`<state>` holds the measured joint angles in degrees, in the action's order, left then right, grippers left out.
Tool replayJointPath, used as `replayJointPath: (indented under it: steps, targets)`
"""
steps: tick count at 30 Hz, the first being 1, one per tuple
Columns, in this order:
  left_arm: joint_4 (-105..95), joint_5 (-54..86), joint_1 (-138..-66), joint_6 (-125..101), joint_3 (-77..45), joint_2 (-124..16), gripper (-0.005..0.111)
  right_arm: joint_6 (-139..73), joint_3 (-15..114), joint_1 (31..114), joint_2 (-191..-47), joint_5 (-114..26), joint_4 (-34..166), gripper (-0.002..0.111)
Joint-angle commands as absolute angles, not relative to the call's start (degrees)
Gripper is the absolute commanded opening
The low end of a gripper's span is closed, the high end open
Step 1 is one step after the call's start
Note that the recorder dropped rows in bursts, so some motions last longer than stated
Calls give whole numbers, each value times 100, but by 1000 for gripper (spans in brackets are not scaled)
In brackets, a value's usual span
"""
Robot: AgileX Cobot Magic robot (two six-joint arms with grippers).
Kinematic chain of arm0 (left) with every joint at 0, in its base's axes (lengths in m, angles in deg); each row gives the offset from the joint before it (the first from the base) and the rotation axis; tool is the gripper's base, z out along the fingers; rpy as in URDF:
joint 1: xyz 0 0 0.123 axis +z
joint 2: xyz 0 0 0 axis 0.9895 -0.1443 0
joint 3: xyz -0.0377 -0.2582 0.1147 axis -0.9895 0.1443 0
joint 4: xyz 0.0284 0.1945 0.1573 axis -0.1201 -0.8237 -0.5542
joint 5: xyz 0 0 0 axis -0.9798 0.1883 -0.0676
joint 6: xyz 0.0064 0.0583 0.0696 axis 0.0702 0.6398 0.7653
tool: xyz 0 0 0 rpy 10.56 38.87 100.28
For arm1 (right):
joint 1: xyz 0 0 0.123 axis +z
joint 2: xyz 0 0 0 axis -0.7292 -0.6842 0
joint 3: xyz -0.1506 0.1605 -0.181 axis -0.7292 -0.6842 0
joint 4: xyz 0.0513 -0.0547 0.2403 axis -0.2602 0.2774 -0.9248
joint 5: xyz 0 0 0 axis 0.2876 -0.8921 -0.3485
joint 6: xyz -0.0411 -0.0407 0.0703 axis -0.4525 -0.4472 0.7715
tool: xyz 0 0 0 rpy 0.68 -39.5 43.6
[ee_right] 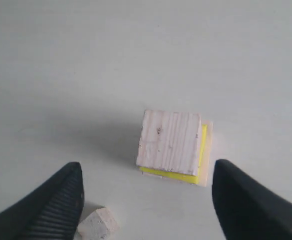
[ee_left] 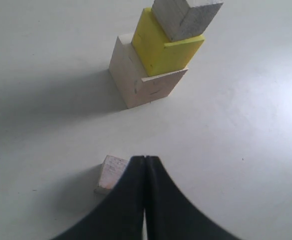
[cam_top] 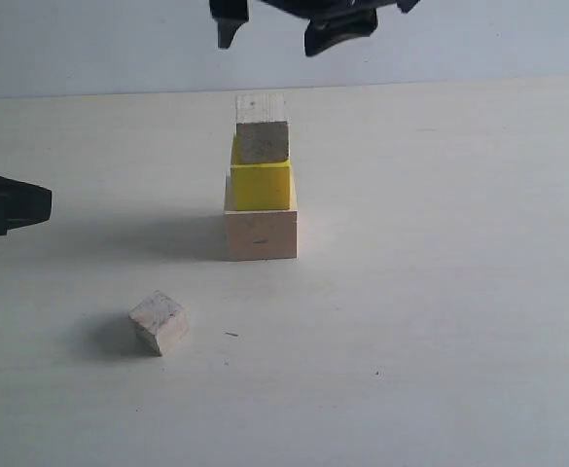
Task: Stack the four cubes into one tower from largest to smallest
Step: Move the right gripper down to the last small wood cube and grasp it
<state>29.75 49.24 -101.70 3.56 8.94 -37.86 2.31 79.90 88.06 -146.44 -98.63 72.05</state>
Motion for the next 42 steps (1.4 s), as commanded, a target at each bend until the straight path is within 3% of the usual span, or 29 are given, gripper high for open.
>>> replayJointPath:
  steps: [1,6,8,13,16,23,34,42]
  targets:
    - [2976,4905,-10167,344,907,-3739,0,-300,8033,8813,-14160,-10519,7228,43]
    - [2976,4893,-10167,344,907,-3739,0,-2117,7581,8813,-14155,-11056,5358,6]
    - [2976,4893,-10167,344,907,-3739,0,-2813,7183,8813,-14155,-10615,4403,0]
    - [2921,4903,-10167,344,907,-3739,0,-3482,6663,9523,-14333,-10214,4140,0]
    - [2853,4892,-10167,344,907,-3739,0,-3462,6663,10050,-14698,-10058,5077,0]
    - [1622,4918,-10167,-675,907,-3588,0,-3346,6663,10087,-15438,-9949,5435,0]
    - [-1030,5658,-10167,-3295,907,-2819,0,-3584,6727,10087,-15590,-9406,5297,24]
    - [-1258,6335,-10167,-3475,907,-2465,0,-3682,7161,10087,-16001,-9353,5285,48]
